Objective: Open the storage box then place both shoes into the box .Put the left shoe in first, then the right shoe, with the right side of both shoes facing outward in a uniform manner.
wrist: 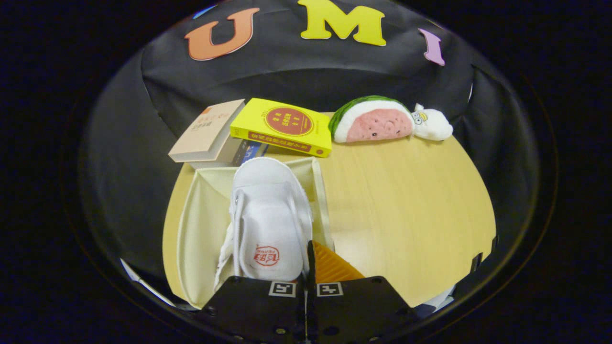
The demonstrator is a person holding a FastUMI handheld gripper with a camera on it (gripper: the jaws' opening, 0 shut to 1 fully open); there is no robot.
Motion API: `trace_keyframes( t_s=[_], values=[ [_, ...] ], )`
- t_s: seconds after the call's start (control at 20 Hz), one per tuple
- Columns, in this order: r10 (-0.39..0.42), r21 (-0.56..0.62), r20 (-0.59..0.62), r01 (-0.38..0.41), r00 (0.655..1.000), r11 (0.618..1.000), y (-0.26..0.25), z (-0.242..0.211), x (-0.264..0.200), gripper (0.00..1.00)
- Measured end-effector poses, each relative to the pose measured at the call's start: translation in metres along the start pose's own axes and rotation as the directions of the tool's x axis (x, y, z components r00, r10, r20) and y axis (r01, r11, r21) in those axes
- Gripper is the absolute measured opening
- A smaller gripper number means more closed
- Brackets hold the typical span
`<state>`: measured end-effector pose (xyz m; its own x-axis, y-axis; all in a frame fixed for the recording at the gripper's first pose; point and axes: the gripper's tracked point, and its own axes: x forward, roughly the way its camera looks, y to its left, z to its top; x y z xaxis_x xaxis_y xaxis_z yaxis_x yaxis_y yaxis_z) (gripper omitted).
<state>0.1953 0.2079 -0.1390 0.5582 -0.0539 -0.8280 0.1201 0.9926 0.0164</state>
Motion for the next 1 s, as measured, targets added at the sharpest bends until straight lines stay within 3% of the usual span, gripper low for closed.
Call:
trace_keyframes(
  t_s=[0.15,0.4,0.5,0.6,0.7,0.8,0.9,1.0],
  values=[
    [-0.022,0.003,0.066,0.022,0.998,1.0,0.001,-0.007,0.004,0.01],
    [-0.01,0.021,0.079,0.009,0.997,1.0,0.005,-0.016,0.012,0.03],
    [0.009,-0.003,0.122,-0.008,0.992,1.0,0.009,-0.017,0.011,0.11],
    [0.002,-0.008,0.168,-0.001,0.986,1.0,0.006,-0.023,0.007,0.11],
    [0.028,-0.018,0.261,-0.024,0.965,1.0,0.007,-0.013,-0.01,0.12],
    [0.029,-0.051,0.38,-0.01,0.924,0.999,-0.003,-0.001,-0.03,0.31],
    [0.014,-0.066,0.495,0.022,0.869,0.998,-0.015,0.008,-0.051,0.39],
    [0.036,-0.061,0.544,-0.004,0.838,0.998,-0.022,0.004,-0.067,0.48]
  ],
)
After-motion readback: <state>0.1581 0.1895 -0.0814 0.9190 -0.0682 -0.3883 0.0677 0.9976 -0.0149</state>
